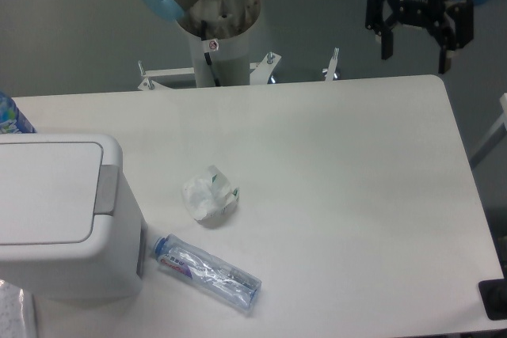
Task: Open the trash can
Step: 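Move the open gripper across the table toward the white trash can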
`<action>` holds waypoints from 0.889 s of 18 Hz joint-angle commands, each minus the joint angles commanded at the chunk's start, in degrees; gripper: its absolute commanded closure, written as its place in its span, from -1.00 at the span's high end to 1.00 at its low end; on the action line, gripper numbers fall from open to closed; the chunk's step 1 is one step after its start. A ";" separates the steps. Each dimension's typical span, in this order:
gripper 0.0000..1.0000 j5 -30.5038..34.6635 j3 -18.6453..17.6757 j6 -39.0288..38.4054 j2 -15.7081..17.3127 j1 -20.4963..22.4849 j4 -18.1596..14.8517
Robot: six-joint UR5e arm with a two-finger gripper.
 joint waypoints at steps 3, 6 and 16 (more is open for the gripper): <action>1.00 0.00 0.26 0.00 0.00 -0.26 0.00; 1.00 0.09 0.88 -2.36 -0.09 -0.44 0.00; 1.00 0.35 2.72 -28.55 -1.93 -10.80 2.89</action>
